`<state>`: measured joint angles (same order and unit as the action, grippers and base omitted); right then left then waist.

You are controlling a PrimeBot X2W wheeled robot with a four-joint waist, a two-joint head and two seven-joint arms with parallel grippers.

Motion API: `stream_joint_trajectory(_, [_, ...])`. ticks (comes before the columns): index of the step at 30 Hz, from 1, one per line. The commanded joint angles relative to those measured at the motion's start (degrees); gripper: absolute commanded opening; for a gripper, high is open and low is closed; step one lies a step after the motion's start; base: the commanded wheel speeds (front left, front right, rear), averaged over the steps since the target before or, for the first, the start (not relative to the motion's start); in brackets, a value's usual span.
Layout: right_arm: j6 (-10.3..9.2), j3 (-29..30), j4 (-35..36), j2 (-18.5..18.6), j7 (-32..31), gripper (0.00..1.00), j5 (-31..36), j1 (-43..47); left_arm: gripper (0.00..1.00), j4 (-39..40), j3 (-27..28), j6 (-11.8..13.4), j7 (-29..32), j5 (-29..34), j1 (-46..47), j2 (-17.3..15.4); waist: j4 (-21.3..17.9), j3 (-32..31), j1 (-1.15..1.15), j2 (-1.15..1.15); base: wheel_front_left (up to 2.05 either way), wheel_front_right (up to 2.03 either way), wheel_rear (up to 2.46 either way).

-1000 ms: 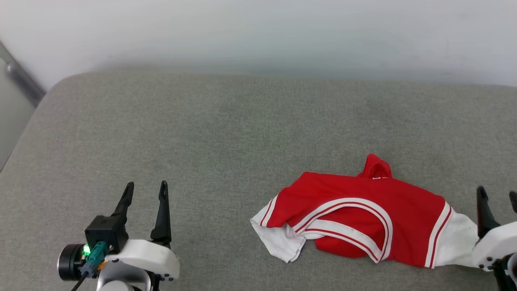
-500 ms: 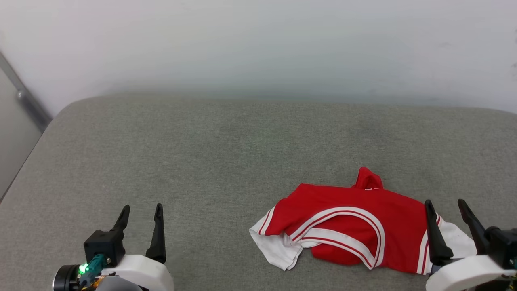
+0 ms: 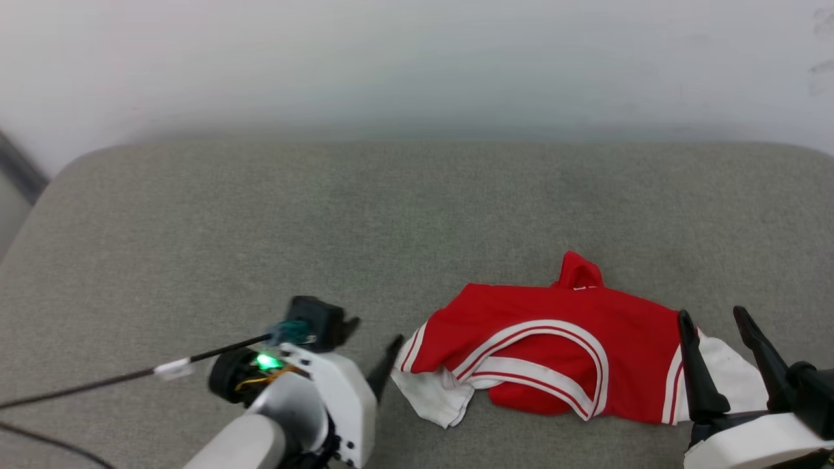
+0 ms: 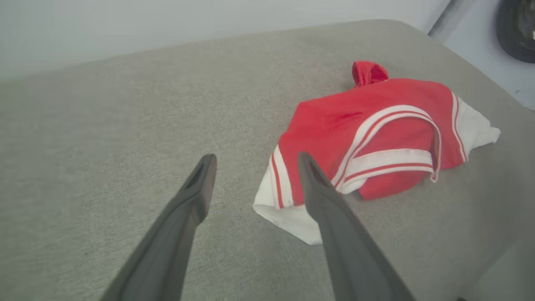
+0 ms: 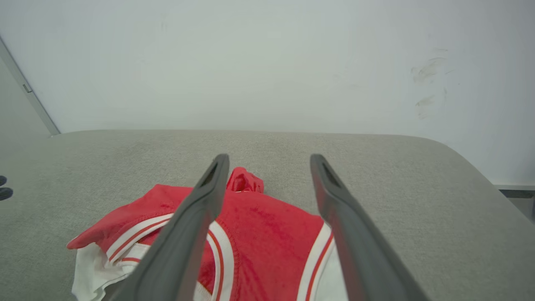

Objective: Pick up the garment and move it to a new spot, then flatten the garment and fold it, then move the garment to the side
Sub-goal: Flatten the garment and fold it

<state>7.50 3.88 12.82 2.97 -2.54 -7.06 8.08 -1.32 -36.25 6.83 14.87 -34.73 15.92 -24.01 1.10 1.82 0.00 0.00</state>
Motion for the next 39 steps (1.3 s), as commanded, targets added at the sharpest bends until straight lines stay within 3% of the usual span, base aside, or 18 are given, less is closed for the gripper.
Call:
stream_joint_trajectory(1, [-0.02,-0.07,0.64,-0.15,-0.20,1.00,0.21,-0.78,1.00,-0.53,-1.21,-0.84,2.19,-0.17,1.22,0.49,-0.81,1.39,0.00,0.00,0.00,0.00,0.00])
stream_joint_trajectory(9, [-0.02,-0.91,1.59,-0.15,-0.15,1.00,0.18,-2.92,1.00,-4.93,-9.34,-5.87,14.49,-1.44,5.29,3.37,-2.66,6.41,0.00,0.00,0.00,0.00,0.00])
stream_joint_trajectory(17, [-0.02,-1.26,0.14,-0.16,0.70,1.00,-0.42,-4.99,1.00,-12.35,-13.16,-7.78,19.10,-1.39,6.83,5.22,-3.76,9.55,0.00,0.00,0.00,0.00,0.00])
stream_joint_trajectory(20, [-0.02,-1.06,-0.35,-0.15,1.09,1.00,-0.67,-5.31,0.13,-15.09,-13.71,-8.08,19.73,-1.80,6.79,5.86,-3.85,9.86,0.00,0.00,0.00,0.00,0.00])
stream_joint_trajectory(21, [-0.02,-0.98,-0.49,-0.15,1.11,1.00,-0.71,-5.38,0.00,-15.83,-13.72,-8.00,19.55,-1.80,6.77,5.97,-3.83,9.83,0.00,0.00,0.00,0.00,0.00])
stream_joint_trajectory(26, [-0.02,-0.58,-1.32,-0.15,1.48,1.00,-1.35,-5.21,0.00,-16.08,-12.13,-6.80,15.20,-0.67,7.28,5.60,-2.96,8.56,0.00,0.00,0.00,0.00,0.00])
stream_joint_trajectory(30, [-0.02,-0.09,-1.92,-0.16,1.53,1.00,-1.82,-4.75,0.00,-12.71,-9.64,-4.89,11.16,0.41,7.36,3.43,-1.53,7.21,0.00,0.00,0.00,0.00,0.00])
stream_joint_trajectory(39, [-0.02,0.90,-2.51,-0.15,1.28,1.00,-2.47,-3.61,0.00,-0.67,-1.52,4.06,8.31,0.00,0.44,-7.07,1.53,4.96,0.00,0.00,0.00,0.00,0.00])
